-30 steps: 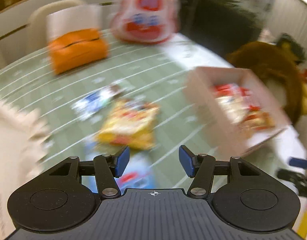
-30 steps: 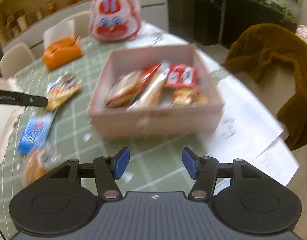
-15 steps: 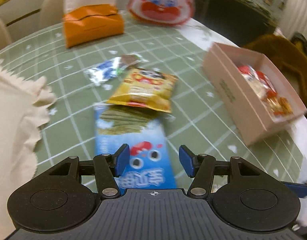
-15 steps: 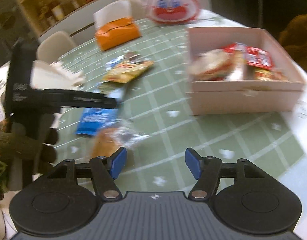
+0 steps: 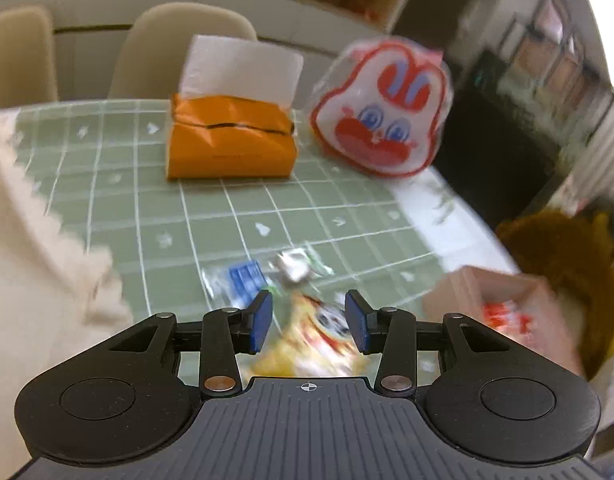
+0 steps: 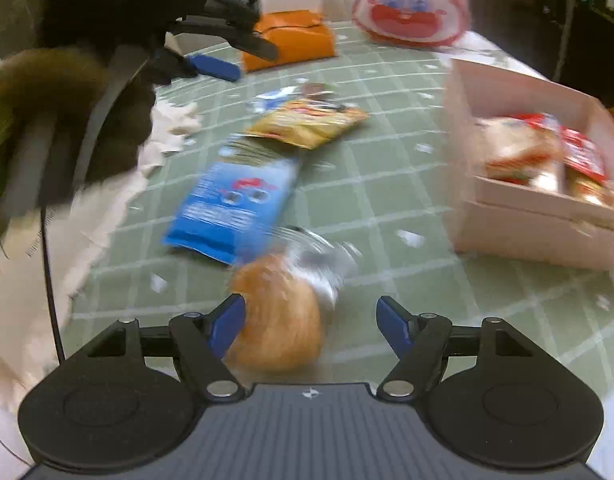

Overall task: Organize snacks
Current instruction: 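Grasp the yellow panda chip bag with the left tool while the right tool grasps the wrapped bread bun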

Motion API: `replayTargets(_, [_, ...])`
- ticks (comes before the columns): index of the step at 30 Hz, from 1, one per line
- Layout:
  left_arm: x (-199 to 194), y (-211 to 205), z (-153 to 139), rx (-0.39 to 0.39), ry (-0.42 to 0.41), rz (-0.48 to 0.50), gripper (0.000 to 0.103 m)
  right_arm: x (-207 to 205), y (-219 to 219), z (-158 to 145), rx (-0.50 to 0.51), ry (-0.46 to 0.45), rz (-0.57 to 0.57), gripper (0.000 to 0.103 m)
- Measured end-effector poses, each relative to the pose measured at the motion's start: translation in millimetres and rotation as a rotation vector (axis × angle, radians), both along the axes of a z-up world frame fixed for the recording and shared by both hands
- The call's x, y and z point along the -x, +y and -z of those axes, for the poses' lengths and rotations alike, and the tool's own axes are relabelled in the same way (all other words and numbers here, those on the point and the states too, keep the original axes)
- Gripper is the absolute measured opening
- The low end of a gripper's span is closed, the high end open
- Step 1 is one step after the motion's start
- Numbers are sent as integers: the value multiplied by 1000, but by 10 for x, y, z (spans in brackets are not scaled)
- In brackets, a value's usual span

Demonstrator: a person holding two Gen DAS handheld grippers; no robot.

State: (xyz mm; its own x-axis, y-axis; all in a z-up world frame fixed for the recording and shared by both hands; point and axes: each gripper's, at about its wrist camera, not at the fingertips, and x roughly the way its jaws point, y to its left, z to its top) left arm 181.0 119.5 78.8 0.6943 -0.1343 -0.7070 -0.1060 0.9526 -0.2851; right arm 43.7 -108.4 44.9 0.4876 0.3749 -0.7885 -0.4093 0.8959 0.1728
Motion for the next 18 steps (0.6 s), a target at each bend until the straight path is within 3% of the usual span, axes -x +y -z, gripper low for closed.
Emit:
replayTargets(4, [-417, -117, 279, -66, 115, 82, 45, 32, -558, 0, -3, 17, 113, 72])
replayTargets(7, [-438, -315, 455, -100, 144, 179, 49, 26, -920, 0, 19, 12, 210, 72])
replayTargets(11, [-233, -594, 482, -144, 121, 294, 53, 23, -1204, 3, 33, 9, 291, 72])
replayTargets(18, [512, -985, 482, -69, 162, 411, 48, -26, -1296, 2, 35, -10, 348, 72])
